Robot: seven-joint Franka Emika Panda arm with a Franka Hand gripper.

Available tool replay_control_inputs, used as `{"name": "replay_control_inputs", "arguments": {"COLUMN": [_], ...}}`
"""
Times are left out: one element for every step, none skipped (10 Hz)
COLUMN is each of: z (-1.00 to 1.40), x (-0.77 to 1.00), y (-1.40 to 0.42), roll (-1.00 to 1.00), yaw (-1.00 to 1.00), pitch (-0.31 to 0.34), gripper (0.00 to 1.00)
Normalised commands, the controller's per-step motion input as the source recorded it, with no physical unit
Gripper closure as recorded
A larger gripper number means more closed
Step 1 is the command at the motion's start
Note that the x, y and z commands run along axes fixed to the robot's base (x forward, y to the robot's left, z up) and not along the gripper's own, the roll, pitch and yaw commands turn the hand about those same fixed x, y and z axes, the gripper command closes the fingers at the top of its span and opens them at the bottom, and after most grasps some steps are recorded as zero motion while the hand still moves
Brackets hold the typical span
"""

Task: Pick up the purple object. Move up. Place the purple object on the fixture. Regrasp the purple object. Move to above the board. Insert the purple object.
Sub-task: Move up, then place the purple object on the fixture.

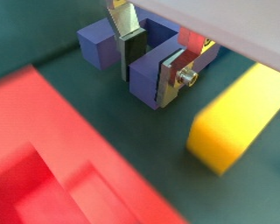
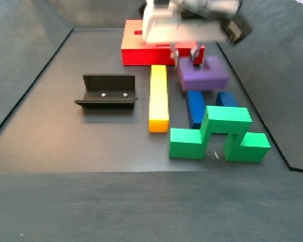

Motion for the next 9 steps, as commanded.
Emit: {"name": "replay_control_inputs", "arguments": {"z": [0.46, 0.00, 0.27, 0.76, 0.75, 0.71, 0.71, 0.70, 0.69], "x": [-0.05, 0.00, 0.08, 0.45, 0.53, 0.64, 0.71, 0.71, 0.73], "y": [0.00, -0.02, 0.00, 0.08, 0.06, 0.04, 0.05, 0.06, 0.06], "roll": [-0.01, 0.00, -0.23, -0.70, -0.79, -0.83, -0.83, -0.85, -0.87], "yaw": [0.03, 0.00, 0.00, 0.00, -0.05, -0.15, -0.22, -0.26, -0.30], "pitch": [0.057, 0.000, 0.000, 0.000, 0.000, 0.000, 0.000, 0.000, 0.000], "gripper": [1.00, 1.00, 1.00, 1.00, 1.00, 1.00, 1.00, 1.00, 1.00]}}
